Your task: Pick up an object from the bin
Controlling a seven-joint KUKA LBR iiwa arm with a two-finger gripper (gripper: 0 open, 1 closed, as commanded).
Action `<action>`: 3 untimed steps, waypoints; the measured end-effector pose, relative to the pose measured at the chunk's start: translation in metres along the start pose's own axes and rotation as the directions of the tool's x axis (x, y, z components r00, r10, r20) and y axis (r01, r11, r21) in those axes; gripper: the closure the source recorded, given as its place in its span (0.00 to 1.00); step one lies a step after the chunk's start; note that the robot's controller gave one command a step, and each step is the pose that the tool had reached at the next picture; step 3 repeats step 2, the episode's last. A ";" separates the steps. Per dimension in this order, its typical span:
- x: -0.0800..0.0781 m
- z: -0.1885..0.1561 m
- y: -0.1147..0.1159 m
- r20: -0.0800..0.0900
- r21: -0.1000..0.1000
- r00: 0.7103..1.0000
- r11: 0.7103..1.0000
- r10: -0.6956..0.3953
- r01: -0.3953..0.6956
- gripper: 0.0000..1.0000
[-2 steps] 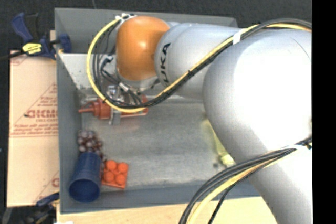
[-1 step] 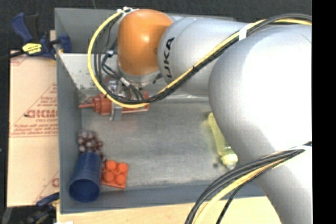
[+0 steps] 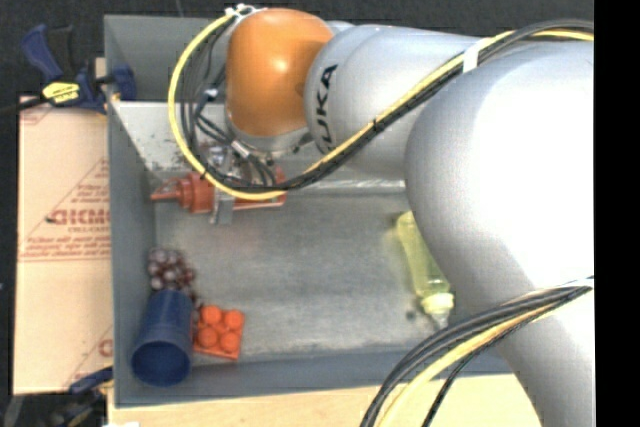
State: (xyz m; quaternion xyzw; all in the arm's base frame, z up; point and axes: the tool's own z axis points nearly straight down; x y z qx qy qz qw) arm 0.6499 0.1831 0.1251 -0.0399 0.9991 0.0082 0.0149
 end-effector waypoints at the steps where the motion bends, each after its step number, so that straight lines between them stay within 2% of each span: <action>1: -0.001 -0.010 0.000 0.003 -0.001 1.000 1.000 0.000 0.000 1.00; 2: -0.001 -0.045 0.000 0.000 -0.001 1.000 1.000 0.001 -0.001 1.00; 3: -0.001 -0.045 0.000 0.000 -0.001 1.000 1.000 0.001 -0.001 1.00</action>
Offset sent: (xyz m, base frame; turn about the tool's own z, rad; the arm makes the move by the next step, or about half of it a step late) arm 0.0002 0.0001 0.0644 0.0002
